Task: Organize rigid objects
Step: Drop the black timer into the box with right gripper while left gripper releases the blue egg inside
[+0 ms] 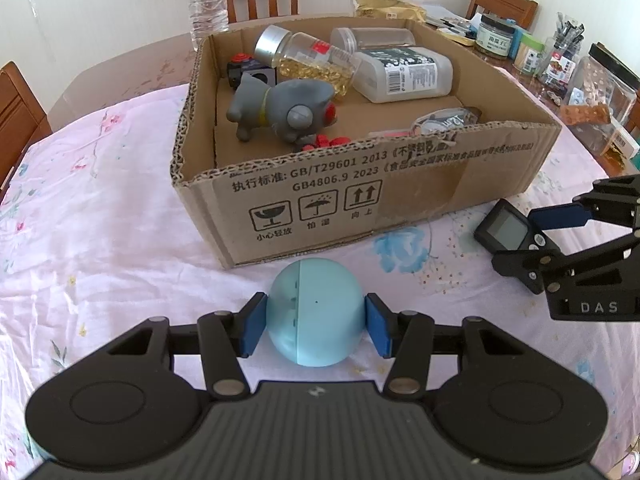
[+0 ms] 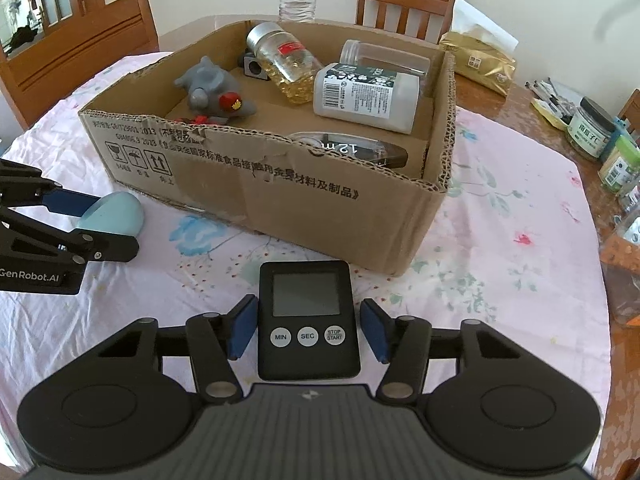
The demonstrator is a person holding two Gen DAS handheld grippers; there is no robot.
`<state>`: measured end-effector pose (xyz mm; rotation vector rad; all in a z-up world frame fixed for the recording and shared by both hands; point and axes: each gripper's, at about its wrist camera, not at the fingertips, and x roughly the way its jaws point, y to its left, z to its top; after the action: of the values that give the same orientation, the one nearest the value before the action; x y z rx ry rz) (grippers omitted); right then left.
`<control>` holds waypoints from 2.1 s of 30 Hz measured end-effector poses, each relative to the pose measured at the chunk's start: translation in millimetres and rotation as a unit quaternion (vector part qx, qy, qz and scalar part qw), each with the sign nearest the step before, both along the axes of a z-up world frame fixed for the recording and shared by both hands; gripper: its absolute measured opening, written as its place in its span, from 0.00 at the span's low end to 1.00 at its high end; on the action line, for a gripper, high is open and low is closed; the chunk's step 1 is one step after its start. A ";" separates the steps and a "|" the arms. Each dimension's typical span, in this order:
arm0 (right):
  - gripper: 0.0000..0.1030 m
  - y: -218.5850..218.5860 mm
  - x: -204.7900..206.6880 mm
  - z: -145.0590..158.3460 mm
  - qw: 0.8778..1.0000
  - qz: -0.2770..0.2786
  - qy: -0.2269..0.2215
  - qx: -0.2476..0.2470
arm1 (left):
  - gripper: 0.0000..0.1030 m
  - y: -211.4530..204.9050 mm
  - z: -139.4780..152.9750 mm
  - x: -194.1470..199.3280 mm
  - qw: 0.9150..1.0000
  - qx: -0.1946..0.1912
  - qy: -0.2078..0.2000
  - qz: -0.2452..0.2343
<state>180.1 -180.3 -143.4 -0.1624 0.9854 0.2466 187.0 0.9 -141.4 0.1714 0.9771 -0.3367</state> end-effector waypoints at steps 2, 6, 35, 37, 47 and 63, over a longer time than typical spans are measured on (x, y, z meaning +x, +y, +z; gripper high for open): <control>0.59 0.8 0.0 -0.6 1.000 0.000 -0.002 -0.001 | 0.51 -0.8 -0.3 1.0 1.000 0.001 -0.001 0.002; 0.56 2.5 -1.9 0.3 1.000 -0.001 -0.003 -0.005 | 0.51 -2.3 -0.8 2.0 1.000 0.003 -0.003 0.004; 0.55 -2.5 -20.6 47.5 0.998 0.055 -0.019 -0.026 | 0.50 -1.4 38.4 -12.0 0.998 0.019 0.004 -0.066; 0.55 -1.9 -24.7 61.9 0.997 0.067 -0.031 -0.027 | 0.50 1.3 46.0 -14.0 0.997 0.019 0.002 -0.068; 0.55 12.9 7.2 109.7 0.992 0.093 -0.090 0.002 | 0.50 16.1 75.8 -17.8 0.998 0.008 -0.022 -0.062; 1.00 43.0 73.5 76.2 0.996 0.049 -0.070 0.009 | 0.50 28.7 103.4 -5.6 0.996 0.005 -0.062 -0.057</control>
<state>253.6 -137.3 -67.2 -0.2094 0.8376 0.3286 181.3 29.6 -38.0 0.2550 0.8483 -0.4208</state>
